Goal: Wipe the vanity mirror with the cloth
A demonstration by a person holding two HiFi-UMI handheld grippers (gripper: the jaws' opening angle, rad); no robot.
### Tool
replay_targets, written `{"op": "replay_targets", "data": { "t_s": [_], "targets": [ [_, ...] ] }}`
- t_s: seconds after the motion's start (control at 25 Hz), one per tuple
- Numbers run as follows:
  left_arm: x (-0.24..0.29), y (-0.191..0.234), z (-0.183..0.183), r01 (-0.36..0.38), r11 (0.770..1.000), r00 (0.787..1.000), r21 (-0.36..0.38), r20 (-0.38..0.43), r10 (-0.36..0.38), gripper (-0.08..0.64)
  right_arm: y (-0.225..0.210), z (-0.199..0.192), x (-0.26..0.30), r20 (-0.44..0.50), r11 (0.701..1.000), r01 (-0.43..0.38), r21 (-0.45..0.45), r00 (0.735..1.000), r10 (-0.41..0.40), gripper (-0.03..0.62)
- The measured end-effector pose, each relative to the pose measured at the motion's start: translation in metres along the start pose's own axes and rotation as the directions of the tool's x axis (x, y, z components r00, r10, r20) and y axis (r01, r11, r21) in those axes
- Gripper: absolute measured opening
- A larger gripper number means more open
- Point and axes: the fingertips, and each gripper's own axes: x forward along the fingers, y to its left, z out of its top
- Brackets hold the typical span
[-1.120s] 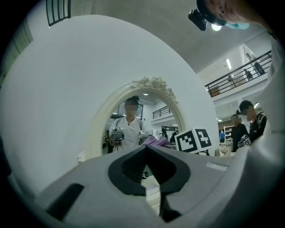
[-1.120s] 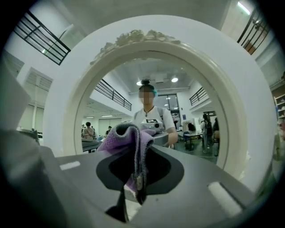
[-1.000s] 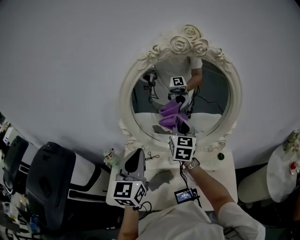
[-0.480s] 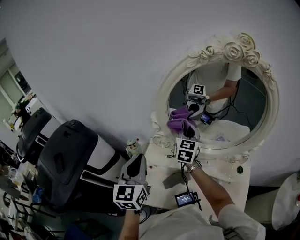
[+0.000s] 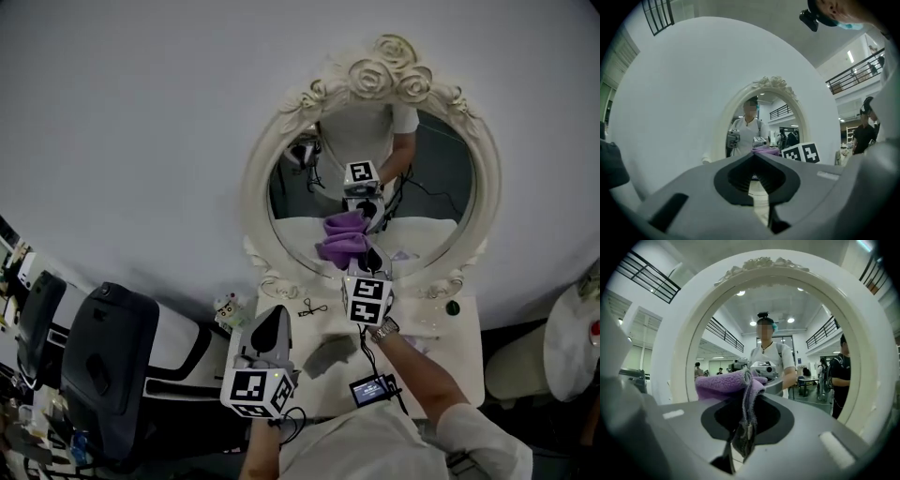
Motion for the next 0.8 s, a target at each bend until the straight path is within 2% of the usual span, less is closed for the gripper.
{"op": "replay_targets", "data": {
  "t_s": [0.16,0.36,0.6,0.8],
  "targets": [
    [0.027,-0.034,-0.004,0.110,0.994,0.994,-0.012,-0.003,-0.110,0.002,-0.063,0.000,-0.016,-0.002,0.994,0.110,-0.006,0.994,-0.110,0.064],
    [0.049,-0.071,-0.006,0.213,0.977,0.977,-0.021,-0.001,-0.213,0.002,-0.136,-0.003,-0.037,-0.023,0.970,0.245,-0.012,0.969,-0.245,0.063],
    [0.064,-0.104,-0.011,0.289,0.957,0.957,-0.037,-0.006,-0.289,0.002,-0.201,-0.004,-0.054,-0.026,0.935,0.356,-0.014,0.934,-0.356,0.063],
    [0.067,-0.114,-0.013,0.303,0.952,0.953,-0.050,-0.004,-0.303,0.002,-0.225,-0.005,-0.059,-0.043,0.922,0.386,-0.002,0.922,-0.386,0.064]
  ]
}}
